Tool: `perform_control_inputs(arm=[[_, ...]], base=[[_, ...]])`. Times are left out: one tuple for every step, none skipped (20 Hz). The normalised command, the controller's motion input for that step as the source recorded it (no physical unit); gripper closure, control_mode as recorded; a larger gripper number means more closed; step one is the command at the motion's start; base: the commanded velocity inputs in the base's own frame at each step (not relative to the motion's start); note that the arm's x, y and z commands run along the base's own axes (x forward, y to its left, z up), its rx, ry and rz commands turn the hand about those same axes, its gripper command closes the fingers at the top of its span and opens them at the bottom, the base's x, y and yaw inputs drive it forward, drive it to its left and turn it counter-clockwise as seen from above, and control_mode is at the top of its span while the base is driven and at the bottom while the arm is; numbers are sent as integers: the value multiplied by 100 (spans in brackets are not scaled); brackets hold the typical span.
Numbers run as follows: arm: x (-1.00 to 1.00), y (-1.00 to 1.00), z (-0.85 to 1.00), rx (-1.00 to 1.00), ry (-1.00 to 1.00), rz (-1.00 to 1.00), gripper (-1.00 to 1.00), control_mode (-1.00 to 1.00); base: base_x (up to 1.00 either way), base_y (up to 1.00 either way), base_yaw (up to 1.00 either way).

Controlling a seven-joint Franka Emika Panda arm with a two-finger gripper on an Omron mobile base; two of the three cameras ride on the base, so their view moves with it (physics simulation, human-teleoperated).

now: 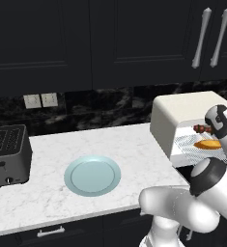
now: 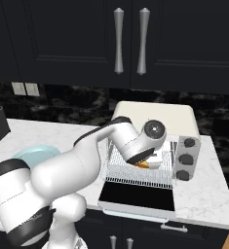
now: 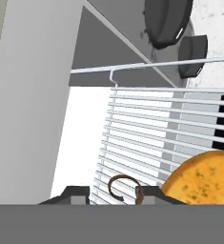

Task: Pick up the kebab skewer and baguette bread, and place them inside the toaster oven. Close the toaster oven door and start by setting the timer.

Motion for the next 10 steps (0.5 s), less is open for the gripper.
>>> perform_control_inputs(arm=[[8, 0, -2, 0, 0, 0, 100, -100], [3, 0, 0, 0, 0, 0, 100, -100], [0, 0, 0, 0, 5, 0, -100, -100], [0, 0, 0, 0, 4, 0, -100, -100], [0, 0, 0, 0, 3, 0, -100, -100], [0, 0, 0, 0, 4, 0, -100, -100], [0, 0, 0, 0, 0, 0, -100, -100], [0, 0, 0, 0, 0, 0, -100, -100], [0, 0, 0, 0, 0, 0, -100, -100], [0, 0, 0, 0, 0, 0, -100, -100]], base=[[0, 0, 0], [0, 0, 0], [0, 0, 0], [0, 0, 0], [0, 0, 0], [0, 0, 0], [0, 0, 0], [0, 0, 0], [0, 0, 0], [0, 0, 0]])
